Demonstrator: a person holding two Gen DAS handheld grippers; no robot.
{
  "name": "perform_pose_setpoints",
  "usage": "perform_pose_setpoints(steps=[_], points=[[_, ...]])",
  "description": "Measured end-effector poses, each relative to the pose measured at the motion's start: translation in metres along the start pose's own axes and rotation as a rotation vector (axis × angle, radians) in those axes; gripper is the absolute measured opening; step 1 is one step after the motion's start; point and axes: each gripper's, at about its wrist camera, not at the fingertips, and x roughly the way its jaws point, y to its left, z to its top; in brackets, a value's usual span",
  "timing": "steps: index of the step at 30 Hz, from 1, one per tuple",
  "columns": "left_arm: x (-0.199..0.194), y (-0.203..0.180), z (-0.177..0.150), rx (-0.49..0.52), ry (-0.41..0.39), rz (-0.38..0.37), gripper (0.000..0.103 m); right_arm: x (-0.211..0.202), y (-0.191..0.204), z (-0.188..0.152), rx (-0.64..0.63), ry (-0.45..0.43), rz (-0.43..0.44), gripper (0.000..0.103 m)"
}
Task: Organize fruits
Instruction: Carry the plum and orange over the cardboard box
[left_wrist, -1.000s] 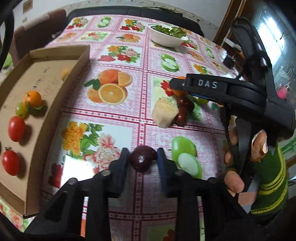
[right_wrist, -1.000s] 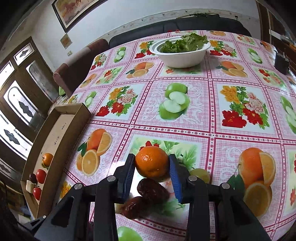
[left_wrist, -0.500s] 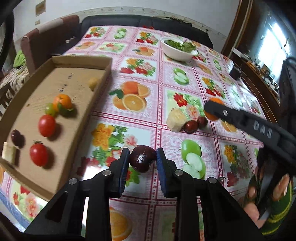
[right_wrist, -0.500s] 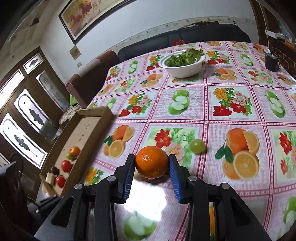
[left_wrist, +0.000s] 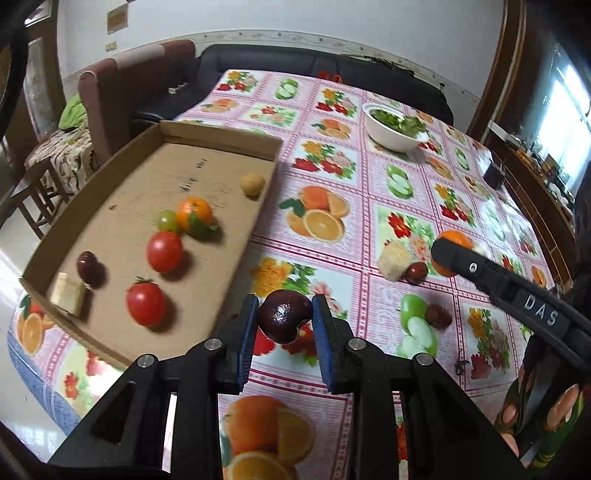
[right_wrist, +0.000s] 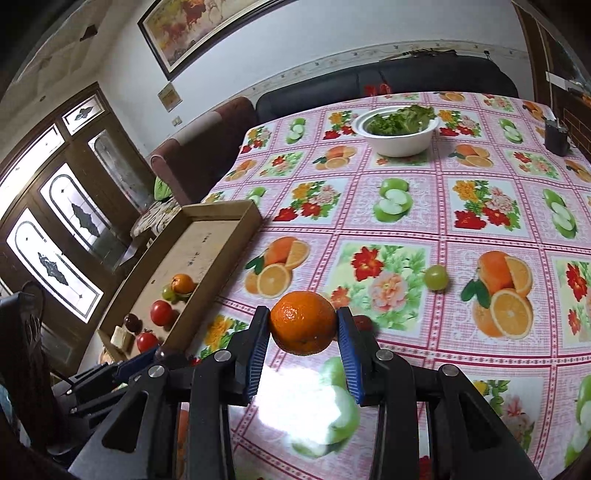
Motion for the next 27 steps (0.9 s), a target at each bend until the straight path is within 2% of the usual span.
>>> perform_pose_setpoints(steps=[9,19,27], points=[[-0.015,0.019,0.009,-0.009,-0.063,0.058,0.027,0.011,0.024,0.003,-0.035,0.016,0.026,0.037],[-0.015,0.048,0.015,-0.056,-0.079,0.146,0.027,0.028,0.050,0.007,-0.071,0.035,0.053,0.037],[-0.012,0.076,0.020,-0.097,-0.077,0.175,0.027,0.045,0.070,0.010,-0.100,0.054,0.079,0.037]])
